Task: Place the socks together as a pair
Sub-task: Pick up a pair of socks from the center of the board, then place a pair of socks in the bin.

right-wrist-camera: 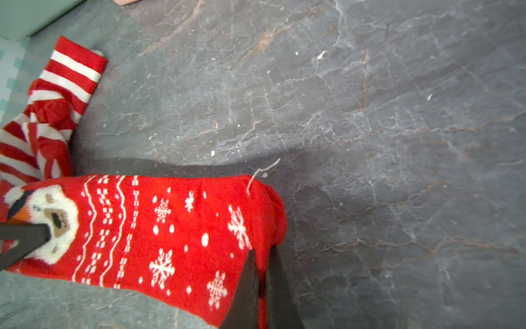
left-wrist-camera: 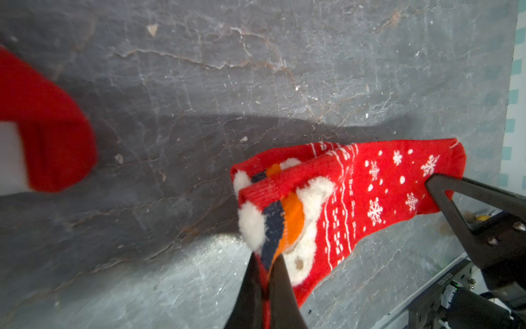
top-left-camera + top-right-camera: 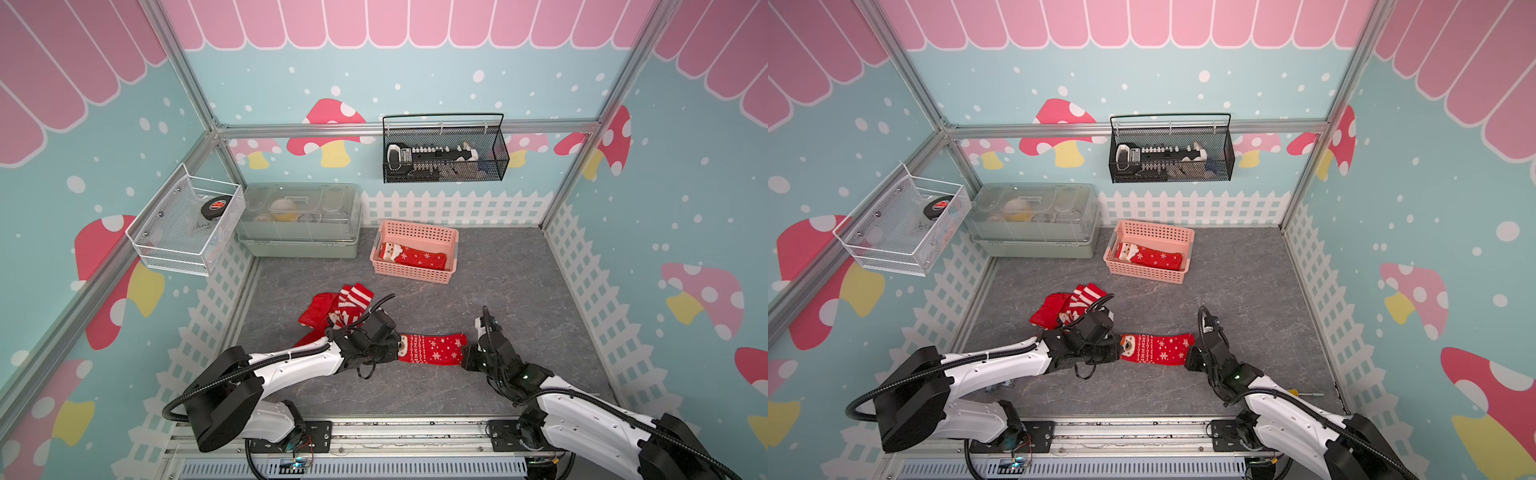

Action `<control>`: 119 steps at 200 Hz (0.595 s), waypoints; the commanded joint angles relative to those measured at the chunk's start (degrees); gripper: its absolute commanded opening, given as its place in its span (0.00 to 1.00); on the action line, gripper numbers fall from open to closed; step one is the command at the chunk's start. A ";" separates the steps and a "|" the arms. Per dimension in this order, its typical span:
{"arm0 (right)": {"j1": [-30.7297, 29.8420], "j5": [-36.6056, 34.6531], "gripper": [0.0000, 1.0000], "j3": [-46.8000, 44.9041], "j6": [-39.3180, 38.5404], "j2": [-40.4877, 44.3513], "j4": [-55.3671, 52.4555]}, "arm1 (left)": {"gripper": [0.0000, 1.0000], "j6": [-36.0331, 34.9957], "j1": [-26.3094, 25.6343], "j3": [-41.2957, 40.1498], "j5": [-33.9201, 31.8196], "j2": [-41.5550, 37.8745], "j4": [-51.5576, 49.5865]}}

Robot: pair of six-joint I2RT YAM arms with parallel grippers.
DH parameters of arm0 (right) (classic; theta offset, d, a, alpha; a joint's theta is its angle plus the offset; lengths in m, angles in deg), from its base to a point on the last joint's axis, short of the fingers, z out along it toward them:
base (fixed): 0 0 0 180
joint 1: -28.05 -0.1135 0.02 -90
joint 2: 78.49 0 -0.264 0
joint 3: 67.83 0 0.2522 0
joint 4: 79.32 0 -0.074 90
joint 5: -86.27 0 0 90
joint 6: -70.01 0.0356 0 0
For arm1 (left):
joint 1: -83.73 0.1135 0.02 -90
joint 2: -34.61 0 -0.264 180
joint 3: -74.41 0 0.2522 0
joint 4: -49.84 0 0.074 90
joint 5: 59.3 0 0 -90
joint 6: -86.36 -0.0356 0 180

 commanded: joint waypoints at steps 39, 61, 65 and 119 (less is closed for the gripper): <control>0.12 -2.45 0.00 10.81 -3.35 6.34 -5.23 | 0.00 -10.49 0.32 13.26 -9.39 -6.11 -14.66; 0.13 -4.66 0.00 16.87 -5.63 3.47 -5.08 | 0.00 -15.41 0.79 18.12 -11.92 -5.60 -15.59; 0.14 -5.34 0.00 17.98 -6.21 2.67 -5.05 | 0.00 -16.51 1.11 19.14 -12.07 -5.21 -15.63; 1.64 -13.62 0.00 34.66 -11.82 -14.89 -3.12 | 0.00 -24.05 11.30 34.42 -8.02 5.46 -15.60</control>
